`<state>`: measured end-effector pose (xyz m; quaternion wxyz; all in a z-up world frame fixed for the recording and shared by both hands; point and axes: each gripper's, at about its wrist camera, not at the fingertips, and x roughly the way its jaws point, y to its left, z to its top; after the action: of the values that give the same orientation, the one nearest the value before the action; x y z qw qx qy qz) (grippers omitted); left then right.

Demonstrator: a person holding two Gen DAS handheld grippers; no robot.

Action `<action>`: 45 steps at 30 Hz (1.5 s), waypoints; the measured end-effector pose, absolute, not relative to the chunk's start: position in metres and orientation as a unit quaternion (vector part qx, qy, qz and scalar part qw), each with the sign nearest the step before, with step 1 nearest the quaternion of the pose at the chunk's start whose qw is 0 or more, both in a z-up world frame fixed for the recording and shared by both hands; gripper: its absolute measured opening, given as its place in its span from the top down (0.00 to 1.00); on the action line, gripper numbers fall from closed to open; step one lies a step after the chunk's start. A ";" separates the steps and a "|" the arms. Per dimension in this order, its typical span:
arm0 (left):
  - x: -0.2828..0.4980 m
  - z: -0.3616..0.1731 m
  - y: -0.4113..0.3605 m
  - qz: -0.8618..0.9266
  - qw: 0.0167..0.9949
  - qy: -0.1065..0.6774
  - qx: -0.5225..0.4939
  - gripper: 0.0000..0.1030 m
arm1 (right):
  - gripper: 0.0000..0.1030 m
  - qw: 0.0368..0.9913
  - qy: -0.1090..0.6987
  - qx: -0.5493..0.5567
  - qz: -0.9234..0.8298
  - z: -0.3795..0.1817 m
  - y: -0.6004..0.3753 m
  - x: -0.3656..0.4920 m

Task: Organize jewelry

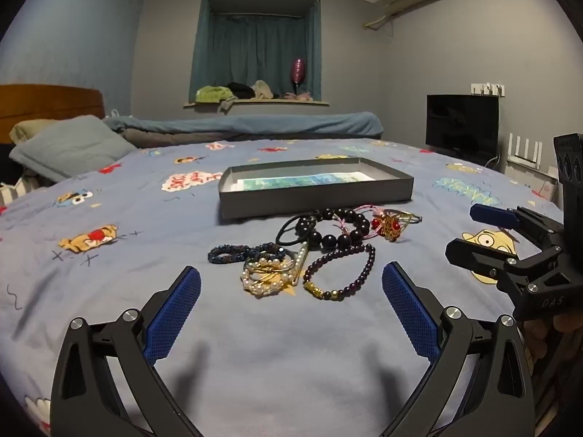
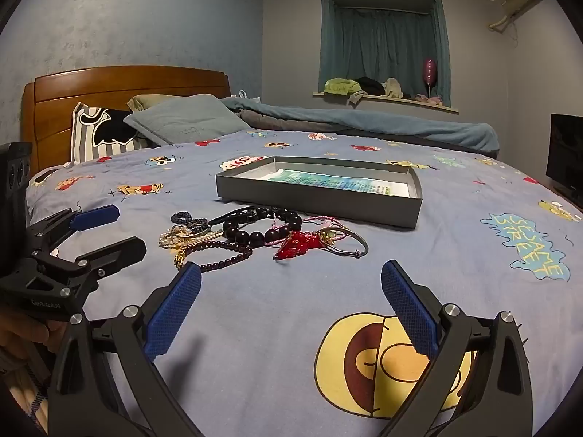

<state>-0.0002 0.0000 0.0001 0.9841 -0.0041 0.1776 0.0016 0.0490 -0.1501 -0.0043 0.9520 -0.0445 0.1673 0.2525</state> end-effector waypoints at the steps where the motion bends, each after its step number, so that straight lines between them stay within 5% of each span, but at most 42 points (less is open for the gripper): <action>1: 0.000 0.000 0.000 0.000 0.984 0.178 -0.003 0.04 | 0.05 0.952 0.168 -0.045 0.253 -0.004 -0.150 0.049; 45: -0.001 -0.002 0.005 0.012 0.982 0.189 -0.008 0.04 | 0.05 0.951 0.171 -0.046 0.252 -0.006 -0.150 0.052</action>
<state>-0.0006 0.0051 -0.0016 0.9818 -0.0079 0.1891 0.0120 0.0519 -0.1499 -0.0061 0.9514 -0.0462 0.1713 0.2517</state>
